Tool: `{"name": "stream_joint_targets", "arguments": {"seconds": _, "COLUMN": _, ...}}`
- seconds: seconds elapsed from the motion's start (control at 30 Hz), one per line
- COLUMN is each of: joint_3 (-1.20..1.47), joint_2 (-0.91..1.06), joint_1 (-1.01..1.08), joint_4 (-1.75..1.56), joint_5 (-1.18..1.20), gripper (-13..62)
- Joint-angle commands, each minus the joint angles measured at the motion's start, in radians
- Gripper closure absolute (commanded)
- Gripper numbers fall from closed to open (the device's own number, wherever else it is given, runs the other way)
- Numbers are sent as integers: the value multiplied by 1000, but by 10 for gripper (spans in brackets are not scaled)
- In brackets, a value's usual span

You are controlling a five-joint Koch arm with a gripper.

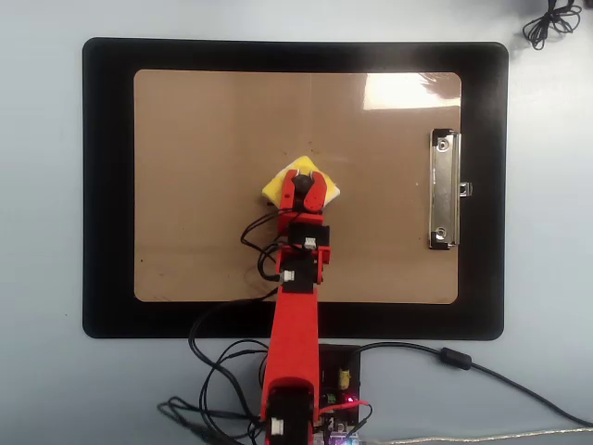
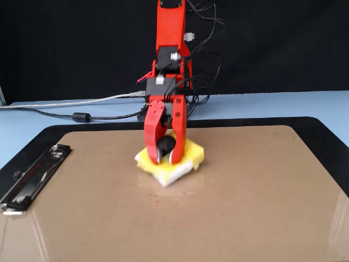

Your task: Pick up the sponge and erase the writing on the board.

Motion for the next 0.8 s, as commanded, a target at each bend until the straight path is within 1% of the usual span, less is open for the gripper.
{"name": "stream_joint_targets", "arguments": {"seconds": 0.0, "joint_3": -80, "joint_2": -91, "joint_1": -41, "joint_4": -49, "joint_5": -8, "gripper": 574}}
{"name": "stream_joint_targets", "arguments": {"seconds": 0.07, "joint_3": -89, "joint_2": -115, "joint_1": -52, "joint_4": -48, "joint_5": -8, "gripper": 574}}
{"name": "stream_joint_targets", "arguments": {"seconds": 0.1, "joint_3": -69, "joint_2": -94, "joint_1": -54, "joint_4": -44, "joint_5": -8, "gripper": 573}}
{"name": "stream_joint_targets", "arguments": {"seconds": 0.33, "joint_3": 411, "joint_2": 371, "joint_1": -137, "joint_4": -41, "joint_5": -17, "gripper": 574}}
{"name": "stream_joint_targets", "arguments": {"seconds": 0.4, "joint_3": 451, "joint_2": 430, "joint_1": -160, "joint_4": -43, "joint_5": -25, "gripper": 574}}
{"name": "stream_joint_targets", "arguments": {"seconds": 0.47, "joint_3": 446, "joint_2": 394, "joint_1": -172, "joint_4": -54, "joint_5": -26, "gripper": 574}}
{"name": "stream_joint_targets", "arguments": {"seconds": 0.5, "joint_3": 420, "joint_2": 339, "joint_1": -173, "joint_4": -66, "joint_5": -28, "gripper": 574}}
{"name": "stream_joint_targets", "arguments": {"seconds": 0.63, "joint_3": 178, "joint_2": -6, "joint_1": -166, "joint_4": -178, "joint_5": -28, "gripper": 573}}
{"name": "stream_joint_targets", "arguments": {"seconds": 0.7, "joint_3": 77, "joint_2": -138, "joint_1": -158, "joint_4": -236, "joint_5": -26, "gripper": 574}}
{"name": "stream_joint_targets", "arguments": {"seconds": 0.77, "joint_3": 46, "joint_2": -170, "joint_1": -153, "joint_4": -256, "joint_5": -26, "gripper": 574}}
